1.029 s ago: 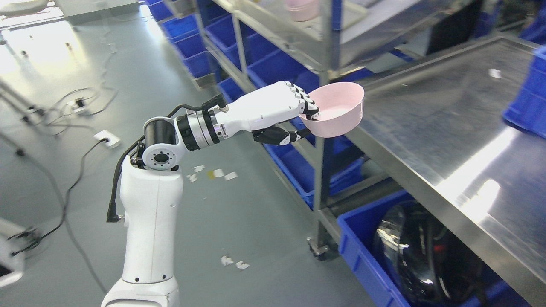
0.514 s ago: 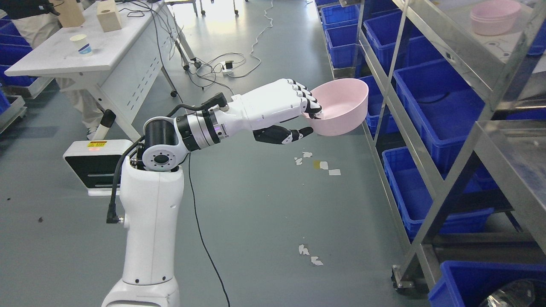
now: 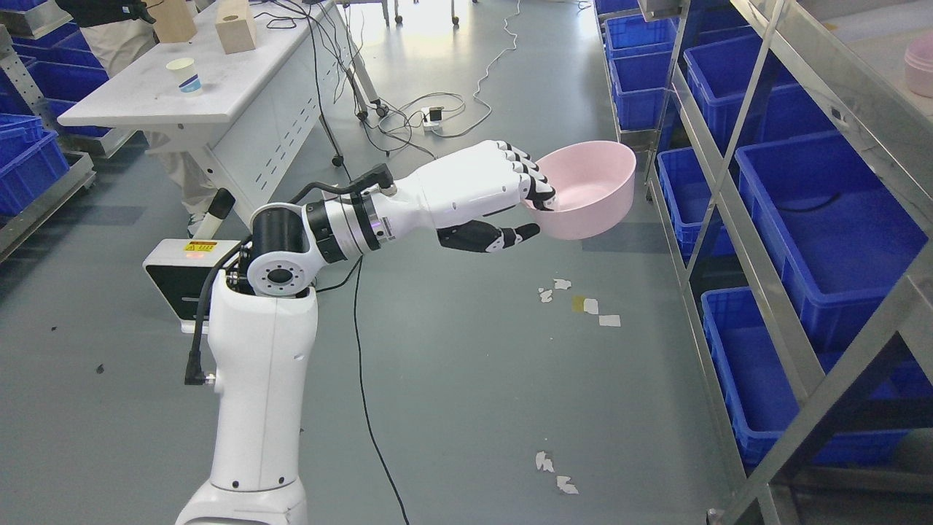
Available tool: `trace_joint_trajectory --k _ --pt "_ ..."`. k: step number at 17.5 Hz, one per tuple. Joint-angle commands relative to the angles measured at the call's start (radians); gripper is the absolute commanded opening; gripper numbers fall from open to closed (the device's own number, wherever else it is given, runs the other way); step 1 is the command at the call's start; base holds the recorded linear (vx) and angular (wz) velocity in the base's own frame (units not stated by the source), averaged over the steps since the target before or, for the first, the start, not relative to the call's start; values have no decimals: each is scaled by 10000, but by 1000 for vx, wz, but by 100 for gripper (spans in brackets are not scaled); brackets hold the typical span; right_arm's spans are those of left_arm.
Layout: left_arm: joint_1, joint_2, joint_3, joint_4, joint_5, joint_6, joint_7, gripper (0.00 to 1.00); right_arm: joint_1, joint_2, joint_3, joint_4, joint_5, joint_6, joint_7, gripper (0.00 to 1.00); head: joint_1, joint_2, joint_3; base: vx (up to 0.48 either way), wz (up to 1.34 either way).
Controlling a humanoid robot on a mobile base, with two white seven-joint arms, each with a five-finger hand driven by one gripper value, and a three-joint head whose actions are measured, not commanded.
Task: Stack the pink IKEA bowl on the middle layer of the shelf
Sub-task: 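Hold the pink bowl raised in the left hand while the robot turns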
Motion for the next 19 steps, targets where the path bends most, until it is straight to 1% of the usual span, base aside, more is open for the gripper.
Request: trace_joint_trajectory --k 1,7,19 --pt "160 176 -219 -54 28 -4 13 2 30 -175 0 -175 0 -6 2 100 0 0 0 259 -5" --pt "145 176 -219 -54 28 -4 105 2 31 -175 0 -175 0 -6 2 100 0 0 0 343 -49" --pt "145 176 -142 -115 44 -4 120 2 30 -175 0 -175 0 -6 2 100 0 1 0 476 -41"
